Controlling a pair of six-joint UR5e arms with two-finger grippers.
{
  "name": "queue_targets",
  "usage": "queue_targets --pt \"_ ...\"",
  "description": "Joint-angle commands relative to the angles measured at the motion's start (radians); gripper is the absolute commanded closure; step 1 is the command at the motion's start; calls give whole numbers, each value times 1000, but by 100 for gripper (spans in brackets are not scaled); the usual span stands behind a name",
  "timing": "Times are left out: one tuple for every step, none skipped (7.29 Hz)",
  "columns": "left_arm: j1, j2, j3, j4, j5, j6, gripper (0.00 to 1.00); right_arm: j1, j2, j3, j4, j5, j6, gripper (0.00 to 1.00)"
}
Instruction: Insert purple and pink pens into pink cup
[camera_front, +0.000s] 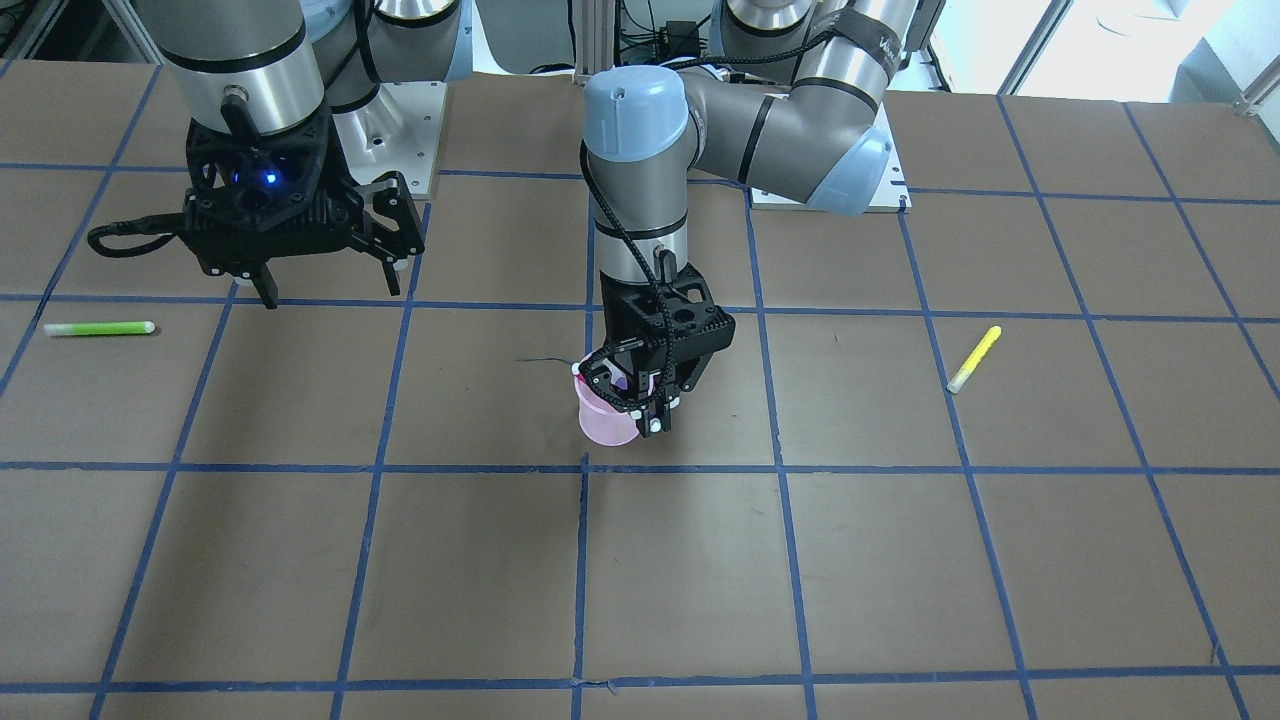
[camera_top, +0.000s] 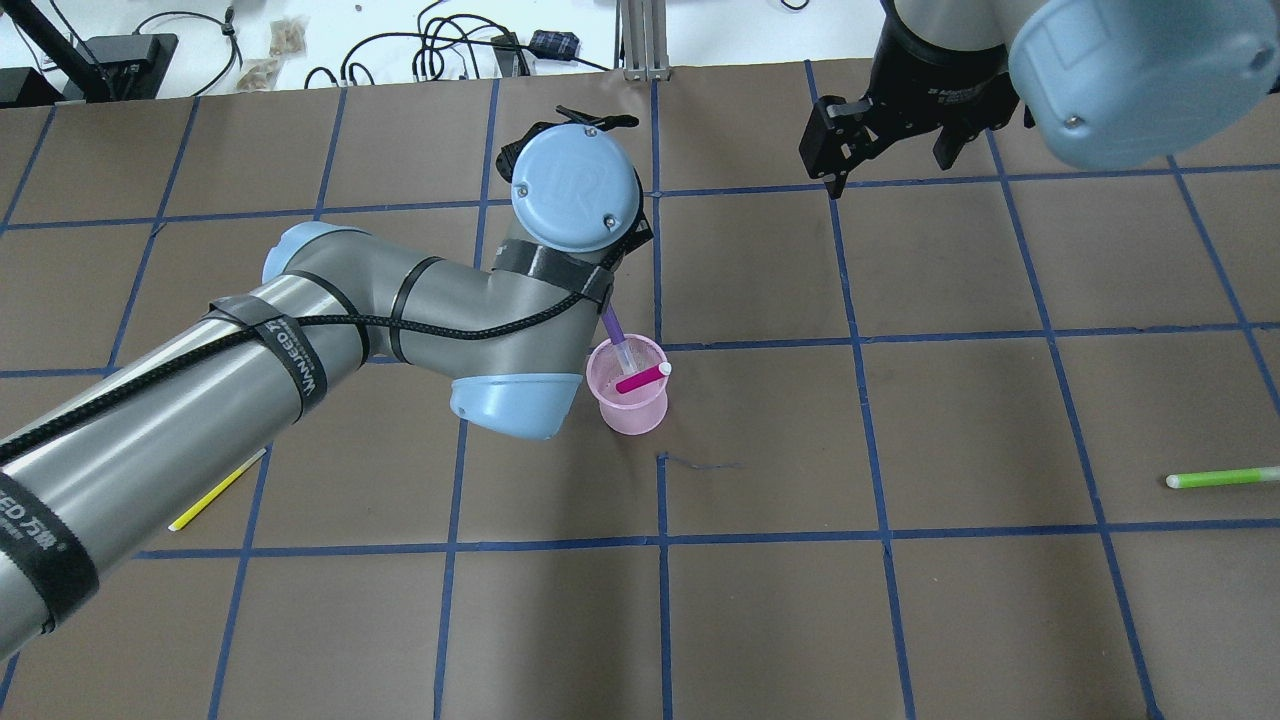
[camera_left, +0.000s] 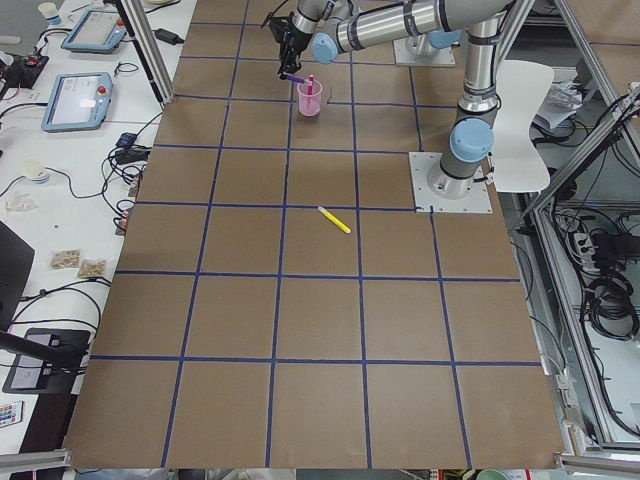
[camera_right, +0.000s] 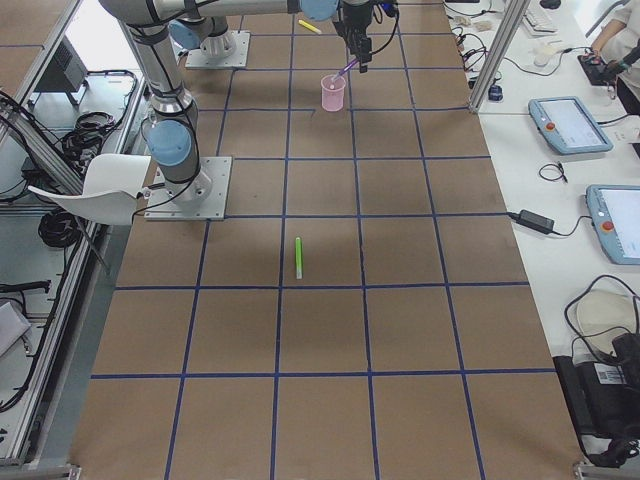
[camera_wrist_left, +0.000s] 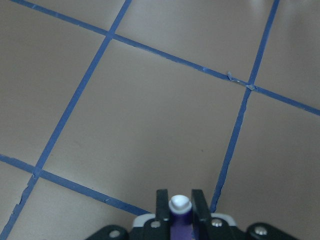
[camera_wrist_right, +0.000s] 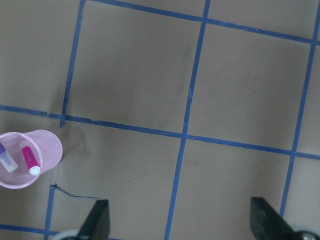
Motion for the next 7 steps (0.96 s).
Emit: queue_targets --pt "-5 -6 -14 0 1 -2 100 4 -1 1 10 5 145 0" --pt "-5 -12 -14 0 1 -1 100 4 -1 1 8 7 140 0" --pt "-5 -15 -18 0 -1 -1 100 4 -1 1 8 8 134 0" --pt "-5 -15 -20 0 -1 -10 100 4 3 1 7 8 134 0" --pt "-6 -15 -20 0 -1 -7 82 4 6 1 7 8 133 0" --pt "-8 -15 -20 0 -4 -7 53 4 6 1 7 10 133 0" --pt "-6 -13 -20 0 -12 -3 13 5 6 0 7 10 133 0"
